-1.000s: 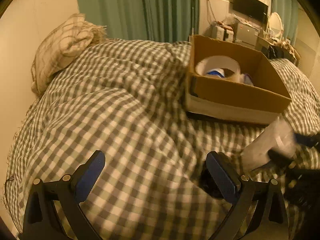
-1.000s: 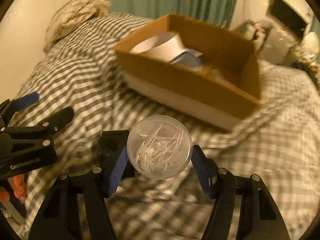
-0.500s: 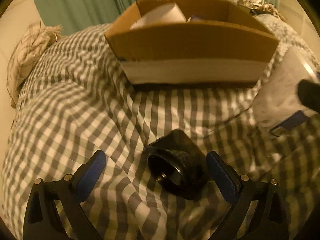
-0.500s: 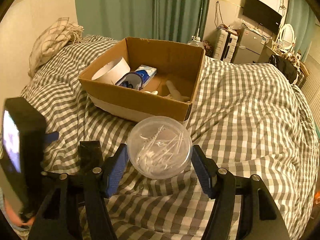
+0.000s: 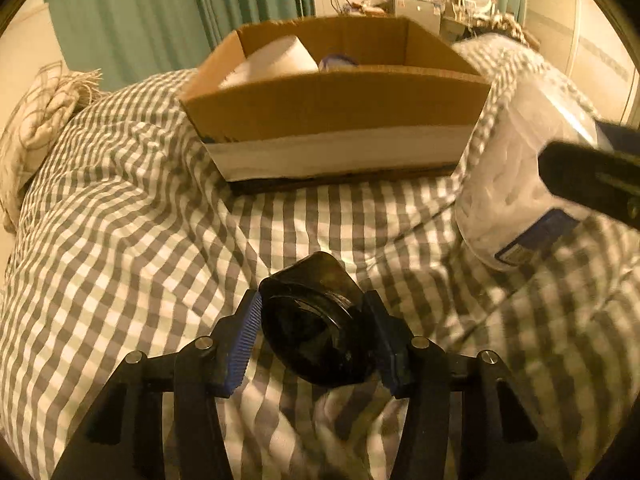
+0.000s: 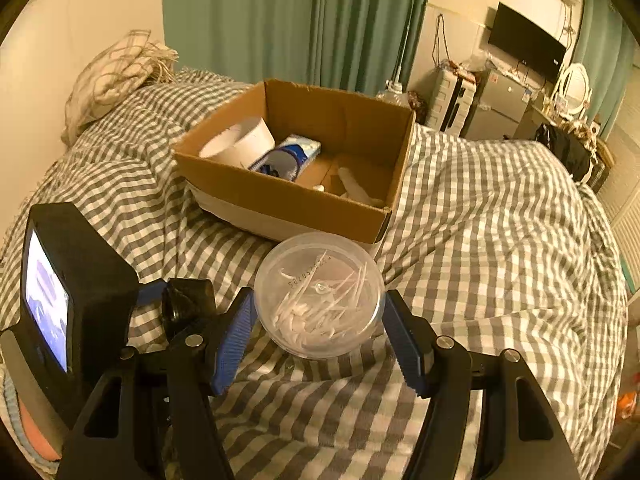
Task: Organize objects
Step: 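Grasp the clear cotton-swab jar with the right tool while the left tool grasps the black round cup, then lower the black cup and swab jar into the box and open both tools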
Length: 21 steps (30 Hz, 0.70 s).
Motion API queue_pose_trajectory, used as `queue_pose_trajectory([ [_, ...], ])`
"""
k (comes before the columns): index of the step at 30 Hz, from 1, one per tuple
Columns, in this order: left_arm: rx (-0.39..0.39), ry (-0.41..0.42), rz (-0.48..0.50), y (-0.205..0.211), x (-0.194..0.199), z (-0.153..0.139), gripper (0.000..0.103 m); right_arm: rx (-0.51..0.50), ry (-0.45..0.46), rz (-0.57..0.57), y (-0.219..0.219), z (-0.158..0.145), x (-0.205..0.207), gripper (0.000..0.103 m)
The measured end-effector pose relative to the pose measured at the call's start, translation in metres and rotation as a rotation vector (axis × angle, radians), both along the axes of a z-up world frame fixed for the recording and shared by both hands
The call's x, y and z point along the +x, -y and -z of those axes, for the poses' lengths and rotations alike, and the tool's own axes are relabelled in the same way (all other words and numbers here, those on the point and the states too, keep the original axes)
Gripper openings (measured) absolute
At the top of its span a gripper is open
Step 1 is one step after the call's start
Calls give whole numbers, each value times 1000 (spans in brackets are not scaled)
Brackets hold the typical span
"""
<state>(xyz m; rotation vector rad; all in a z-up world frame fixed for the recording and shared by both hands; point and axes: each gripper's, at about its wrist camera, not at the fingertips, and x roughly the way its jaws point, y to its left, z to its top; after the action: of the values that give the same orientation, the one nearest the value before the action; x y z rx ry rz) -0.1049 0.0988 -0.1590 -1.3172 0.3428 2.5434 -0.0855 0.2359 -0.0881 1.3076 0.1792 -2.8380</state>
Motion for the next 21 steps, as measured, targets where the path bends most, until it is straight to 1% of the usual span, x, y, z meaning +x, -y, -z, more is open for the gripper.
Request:
queue_pose_trajectory([
  [3, 36, -21, -25, 8, 7, -16, 53, 6, -18, 15, -1, -8, 11, 64],
  [6, 95, -27, -51, 16, 12, -34, 53, 7, -38, 28, -2, -15, 22, 64],
  [9, 153, -39, -69, 27, 14, -55, 53, -1, -58, 32, -3, -25, 32, 64],
  [11, 177, -61, -74, 28, 18, -72, 53, -1, -77, 29, -2, -34, 38, 64],
  [17, 186, -157, -81, 27, 14, -118, 53, 4, -151, 12, 0, -66, 46, 64],
  [21, 193, -209, -78, 28, 6, -146, 53, 12, -204, -6, -2, -92, 40, 64],
])
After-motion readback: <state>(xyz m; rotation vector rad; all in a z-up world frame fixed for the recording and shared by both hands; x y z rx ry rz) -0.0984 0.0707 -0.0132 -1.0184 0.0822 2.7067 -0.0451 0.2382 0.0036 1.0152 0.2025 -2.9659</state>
